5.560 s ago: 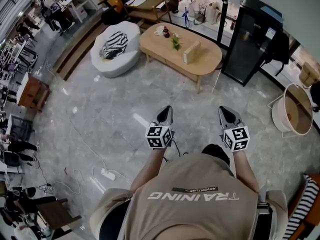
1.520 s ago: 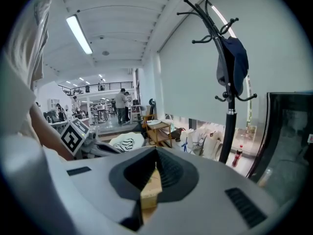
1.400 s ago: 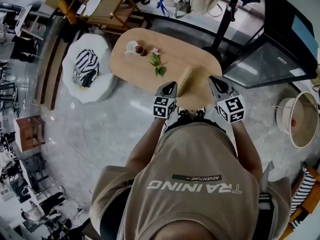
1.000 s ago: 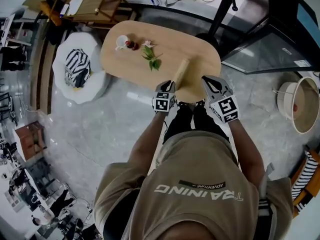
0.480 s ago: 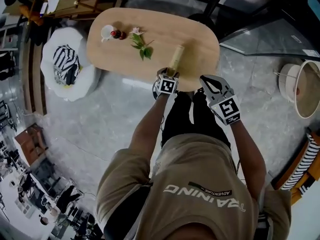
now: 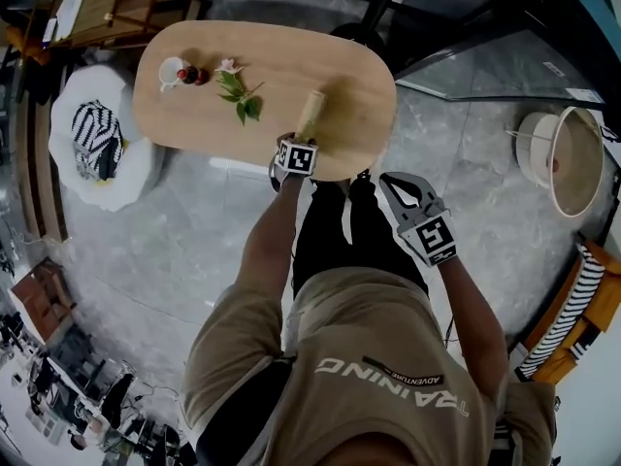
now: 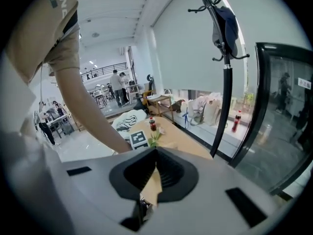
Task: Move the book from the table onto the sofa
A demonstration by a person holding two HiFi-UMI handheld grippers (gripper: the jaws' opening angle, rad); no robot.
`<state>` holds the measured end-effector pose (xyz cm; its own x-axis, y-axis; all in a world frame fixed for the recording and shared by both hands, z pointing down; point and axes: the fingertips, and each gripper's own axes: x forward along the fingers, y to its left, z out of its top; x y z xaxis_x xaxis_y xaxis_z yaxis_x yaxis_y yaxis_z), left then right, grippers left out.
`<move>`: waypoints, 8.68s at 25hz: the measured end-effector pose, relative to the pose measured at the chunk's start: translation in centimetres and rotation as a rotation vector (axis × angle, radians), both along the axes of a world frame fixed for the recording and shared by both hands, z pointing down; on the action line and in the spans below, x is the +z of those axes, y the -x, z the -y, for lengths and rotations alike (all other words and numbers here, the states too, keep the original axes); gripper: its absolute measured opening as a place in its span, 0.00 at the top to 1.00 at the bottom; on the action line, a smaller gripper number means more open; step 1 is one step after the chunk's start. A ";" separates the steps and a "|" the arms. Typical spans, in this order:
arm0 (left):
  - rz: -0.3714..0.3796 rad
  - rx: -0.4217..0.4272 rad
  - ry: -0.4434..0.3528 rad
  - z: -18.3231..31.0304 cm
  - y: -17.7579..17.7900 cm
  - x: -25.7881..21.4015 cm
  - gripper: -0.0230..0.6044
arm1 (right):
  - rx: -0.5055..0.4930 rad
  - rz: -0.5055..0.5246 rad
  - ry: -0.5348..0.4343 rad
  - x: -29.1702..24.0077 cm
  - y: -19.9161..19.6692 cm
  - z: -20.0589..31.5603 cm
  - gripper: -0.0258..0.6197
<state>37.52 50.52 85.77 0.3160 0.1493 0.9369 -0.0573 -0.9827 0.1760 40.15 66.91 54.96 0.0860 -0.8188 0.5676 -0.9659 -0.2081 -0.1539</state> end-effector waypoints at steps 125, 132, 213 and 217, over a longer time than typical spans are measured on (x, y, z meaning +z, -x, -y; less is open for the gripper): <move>-0.405 -1.302 -0.259 44.4 56.0 -31.3 0.63 | -0.872 0.000 -0.194 -7.1 34.4 62.1 0.95; -0.410 -1.211 -0.236 50.4 60.2 -30.7 0.63 | -0.815 0.012 -0.206 -6.6 40.2 67.2 0.95; -0.305 -1.440 0.316 96.7 62.3 -8.4 0.63 | -0.851 -0.007 0.133 5.0 46.3 110.4 0.95; -0.313 -1.569 0.433 95.8 63.1 -1.6 0.63 | -0.889 -0.003 0.161 9.7 47.3 110.3 0.95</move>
<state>-25.54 -45.29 84.20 0.5566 -0.2601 0.7890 -0.7931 0.1162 0.5978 -7.16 -43.35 64.68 -0.5388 -0.4943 0.6821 -0.7810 0.5966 -0.1846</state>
